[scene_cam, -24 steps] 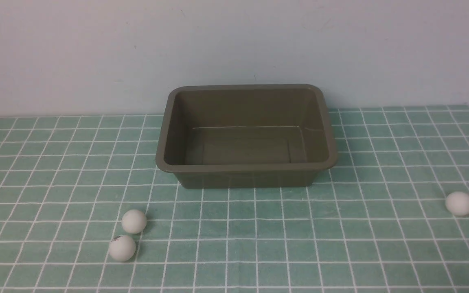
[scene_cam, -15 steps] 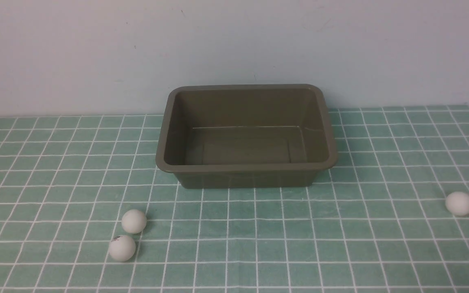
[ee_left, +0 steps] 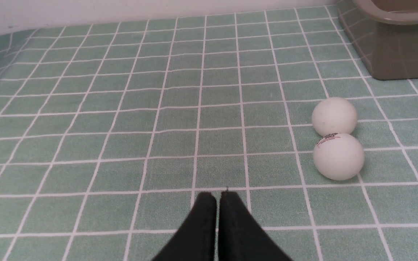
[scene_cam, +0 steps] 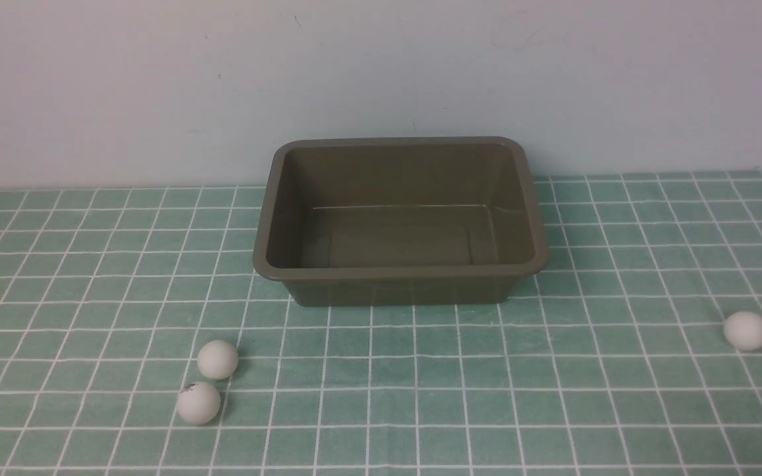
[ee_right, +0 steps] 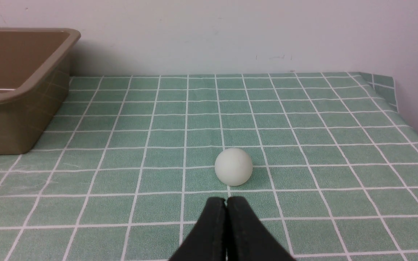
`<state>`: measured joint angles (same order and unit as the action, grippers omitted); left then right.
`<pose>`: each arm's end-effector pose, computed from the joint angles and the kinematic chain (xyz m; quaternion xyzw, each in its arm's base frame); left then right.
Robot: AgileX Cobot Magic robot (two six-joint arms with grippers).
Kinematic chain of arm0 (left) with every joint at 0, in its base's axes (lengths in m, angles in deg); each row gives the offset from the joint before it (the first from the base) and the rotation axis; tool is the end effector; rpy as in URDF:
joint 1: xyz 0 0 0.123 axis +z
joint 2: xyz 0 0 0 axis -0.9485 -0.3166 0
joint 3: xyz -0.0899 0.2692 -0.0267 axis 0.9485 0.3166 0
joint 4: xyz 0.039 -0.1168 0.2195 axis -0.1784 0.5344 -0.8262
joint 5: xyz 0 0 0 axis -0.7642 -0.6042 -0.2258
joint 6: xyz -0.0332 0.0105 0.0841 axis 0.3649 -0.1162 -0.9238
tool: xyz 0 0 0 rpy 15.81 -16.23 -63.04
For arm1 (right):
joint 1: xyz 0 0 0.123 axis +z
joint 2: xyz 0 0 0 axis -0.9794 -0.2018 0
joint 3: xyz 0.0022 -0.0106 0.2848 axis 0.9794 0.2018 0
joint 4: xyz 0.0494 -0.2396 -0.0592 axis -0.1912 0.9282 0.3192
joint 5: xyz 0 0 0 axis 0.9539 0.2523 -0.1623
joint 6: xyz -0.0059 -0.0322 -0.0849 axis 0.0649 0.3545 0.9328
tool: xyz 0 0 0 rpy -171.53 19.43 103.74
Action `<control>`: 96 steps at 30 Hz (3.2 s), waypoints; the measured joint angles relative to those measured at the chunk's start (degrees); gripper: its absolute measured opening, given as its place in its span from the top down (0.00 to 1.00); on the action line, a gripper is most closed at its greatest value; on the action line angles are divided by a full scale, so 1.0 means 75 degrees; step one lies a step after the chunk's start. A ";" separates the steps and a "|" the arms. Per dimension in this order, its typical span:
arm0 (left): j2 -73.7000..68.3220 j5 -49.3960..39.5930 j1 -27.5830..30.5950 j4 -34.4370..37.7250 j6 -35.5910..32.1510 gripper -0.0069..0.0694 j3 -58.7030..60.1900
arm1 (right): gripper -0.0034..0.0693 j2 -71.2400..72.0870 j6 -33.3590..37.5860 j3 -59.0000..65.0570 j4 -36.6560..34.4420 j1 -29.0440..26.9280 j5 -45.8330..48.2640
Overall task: Put the table tennis balls in the box on the green coffee tablecloth.
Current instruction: 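Reach for and grasp a ping pong ball on the table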
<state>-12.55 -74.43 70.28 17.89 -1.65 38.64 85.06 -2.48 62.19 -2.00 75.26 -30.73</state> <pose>0.0513 0.0025 0.1701 -0.0033 0.8156 0.0098 0.5786 0.0522 -0.0073 0.1723 0.0313 0.8027 -0.0400 0.5942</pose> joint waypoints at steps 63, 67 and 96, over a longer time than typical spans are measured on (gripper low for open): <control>0.0000 0.5093 0.0000 0.2096 0.1116 0.91 -0.0901 | 0.97 -0.0828 0.0396 -0.4018 -0.1419 0.0000 -0.0960; -0.0415 0.2088 0.0000 0.0427 0.0995 0.91 -0.2239 | 0.97 -0.2511 0.1082 -0.5480 -0.1342 0.0000 0.0957; -0.8162 -0.3177 0.0000 0.2465 -0.2365 0.83 -0.5489 | 0.86 -1.2379 0.1789 -0.9083 -0.1394 0.0000 0.3984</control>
<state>-73.76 -98.26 70.28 36.38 -19.39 -2.52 -7.79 10.94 -5.93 -12.45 75.26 -0.84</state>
